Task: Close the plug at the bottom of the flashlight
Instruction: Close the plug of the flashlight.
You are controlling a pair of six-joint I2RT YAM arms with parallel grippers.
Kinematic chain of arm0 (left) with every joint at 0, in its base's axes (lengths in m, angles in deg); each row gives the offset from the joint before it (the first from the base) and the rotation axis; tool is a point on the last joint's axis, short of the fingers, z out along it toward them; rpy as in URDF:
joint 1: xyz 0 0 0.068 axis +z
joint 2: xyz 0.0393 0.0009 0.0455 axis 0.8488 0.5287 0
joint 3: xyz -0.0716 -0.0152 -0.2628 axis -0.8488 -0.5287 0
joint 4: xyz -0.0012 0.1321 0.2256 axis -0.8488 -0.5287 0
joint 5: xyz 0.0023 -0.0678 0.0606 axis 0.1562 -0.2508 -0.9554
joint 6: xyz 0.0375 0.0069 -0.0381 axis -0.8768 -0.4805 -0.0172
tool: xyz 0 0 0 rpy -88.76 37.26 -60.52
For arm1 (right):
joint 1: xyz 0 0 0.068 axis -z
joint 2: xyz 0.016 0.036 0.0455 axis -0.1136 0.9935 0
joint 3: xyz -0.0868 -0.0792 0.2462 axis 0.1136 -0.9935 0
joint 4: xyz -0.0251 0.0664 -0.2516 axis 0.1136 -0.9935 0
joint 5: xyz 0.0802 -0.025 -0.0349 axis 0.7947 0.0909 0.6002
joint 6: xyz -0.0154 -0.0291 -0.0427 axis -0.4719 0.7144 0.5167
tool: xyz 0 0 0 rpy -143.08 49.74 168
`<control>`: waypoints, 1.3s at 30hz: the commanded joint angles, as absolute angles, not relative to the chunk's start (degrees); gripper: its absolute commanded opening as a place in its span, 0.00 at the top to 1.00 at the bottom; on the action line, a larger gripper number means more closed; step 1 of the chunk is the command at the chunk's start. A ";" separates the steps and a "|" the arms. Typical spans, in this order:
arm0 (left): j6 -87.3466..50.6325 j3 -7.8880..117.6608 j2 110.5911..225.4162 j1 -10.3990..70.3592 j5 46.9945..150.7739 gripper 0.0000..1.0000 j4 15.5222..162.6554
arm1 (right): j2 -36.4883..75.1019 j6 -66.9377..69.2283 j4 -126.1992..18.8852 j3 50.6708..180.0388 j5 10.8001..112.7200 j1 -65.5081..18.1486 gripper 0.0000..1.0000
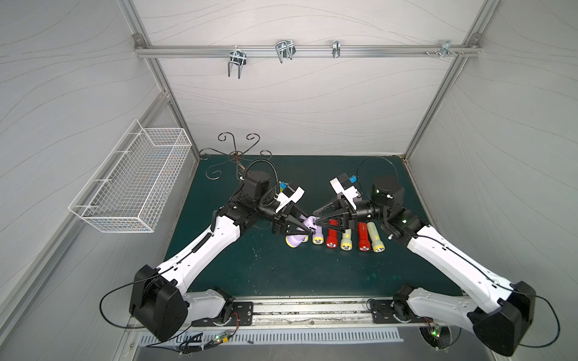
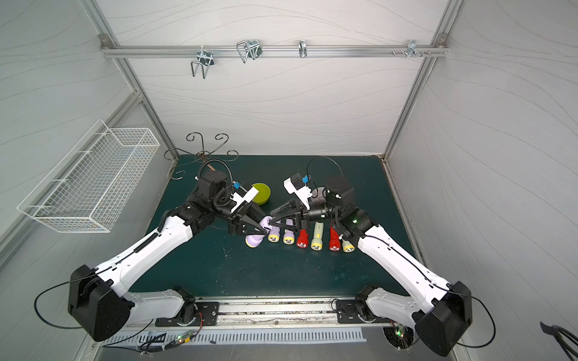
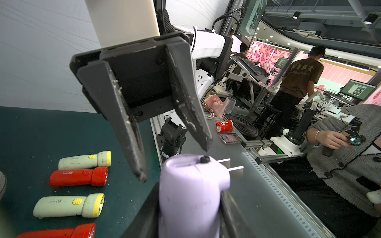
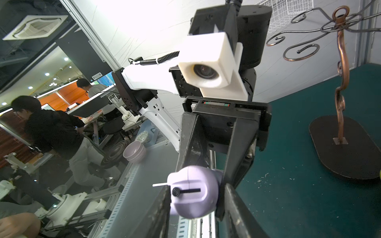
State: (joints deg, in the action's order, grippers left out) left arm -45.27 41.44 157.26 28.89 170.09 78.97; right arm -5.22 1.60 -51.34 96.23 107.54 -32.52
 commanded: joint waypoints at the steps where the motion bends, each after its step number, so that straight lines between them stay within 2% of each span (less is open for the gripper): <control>1: -47.18 44.36 156.45 28.72 172.26 1.00 80.10 | -5.91 1.33 -51.39 96.79 108.47 -33.16 0.52; 9: -47.35 44.53 156.99 28.72 172.35 1.00 79.71 | -3.92 1.40 -51.18 97.57 108.38 -34.17 0.53; 22: -48.54 44.88 156.82 28.64 173.40 0.99 78.49 | -2.11 1.20 -50.32 97.31 110.28 -34.52 0.71; 30: -49.45 45.33 155.42 28.64 173.58 0.99 77.47 | -1.63 3.07 -52.60 97.05 109.81 -34.50 0.78; 33: -49.59 45.46 154.78 28.64 174.01 0.99 77.26 | -1.38 3.44 -53.09 96.63 109.44 -34.46 0.85; 39: -50.69 45.77 154.01 28.64 174.78 0.99 76.17 | -0.88 4.16 -54.08 96.52 109.12 -34.40 0.87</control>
